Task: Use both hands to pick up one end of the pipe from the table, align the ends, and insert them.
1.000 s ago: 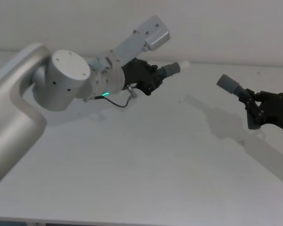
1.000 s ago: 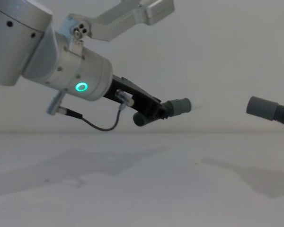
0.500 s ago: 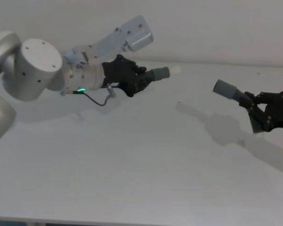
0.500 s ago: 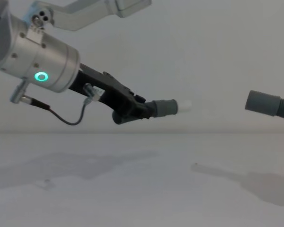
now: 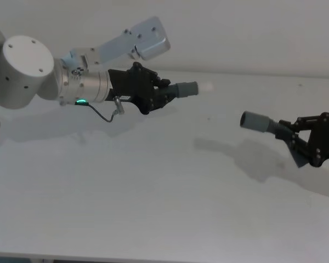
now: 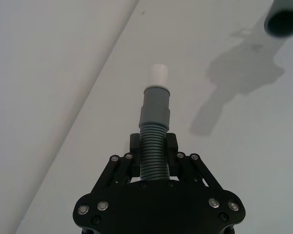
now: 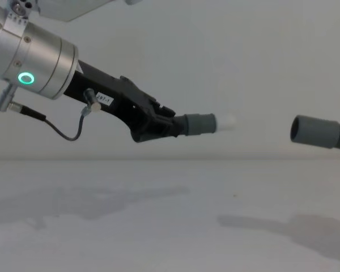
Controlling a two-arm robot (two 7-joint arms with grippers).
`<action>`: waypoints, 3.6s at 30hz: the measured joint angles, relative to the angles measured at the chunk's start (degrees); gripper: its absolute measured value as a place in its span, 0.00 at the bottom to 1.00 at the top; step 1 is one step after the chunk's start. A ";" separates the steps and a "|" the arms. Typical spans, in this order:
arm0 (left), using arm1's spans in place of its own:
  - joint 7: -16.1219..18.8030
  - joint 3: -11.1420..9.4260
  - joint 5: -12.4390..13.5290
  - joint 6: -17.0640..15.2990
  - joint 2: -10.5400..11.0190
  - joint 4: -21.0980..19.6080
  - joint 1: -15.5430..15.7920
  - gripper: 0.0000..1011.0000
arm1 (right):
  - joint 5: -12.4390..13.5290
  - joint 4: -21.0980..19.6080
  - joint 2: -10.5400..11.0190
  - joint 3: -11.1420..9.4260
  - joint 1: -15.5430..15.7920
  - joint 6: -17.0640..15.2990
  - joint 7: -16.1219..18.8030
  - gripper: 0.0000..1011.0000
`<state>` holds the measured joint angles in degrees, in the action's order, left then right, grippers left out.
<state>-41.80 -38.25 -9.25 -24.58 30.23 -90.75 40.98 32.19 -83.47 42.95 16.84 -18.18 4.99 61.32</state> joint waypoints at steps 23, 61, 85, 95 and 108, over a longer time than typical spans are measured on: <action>-9.42 -2.89 -3.03 5.89 1.73 0.90 3.12 0.30 | -0.81 -3.66 1.95 3.16 -0.73 -1.81 1.40 0.14; -10.20 -3.71 -6.10 3.96 5.74 -3.01 2.74 0.30 | -1.50 -2.41 1.83 4.64 -1.69 -2.09 -3.50 0.14; -10.87 -5.12 -7.11 4.69 6.14 -2.35 3.73 0.30 | -1.55 -1.06 1.16 6.17 -3.20 -2.21 -4.99 0.14; -11.02 -5.85 -7.25 5.15 5.97 -1.71 4.47 0.30 | -1.40 -0.69 1.15 6.81 -3.64 -1.87 -5.14 0.14; -11.43 -6.81 -7.79 5.83 5.34 -0.84 5.37 0.30 | -0.63 -0.39 1.25 7.44 -3.99 -1.56 -4.90 0.14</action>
<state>-53.22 -45.06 -17.04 -18.75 35.57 -91.58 46.35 31.55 -83.86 44.20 24.29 -22.17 3.44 56.41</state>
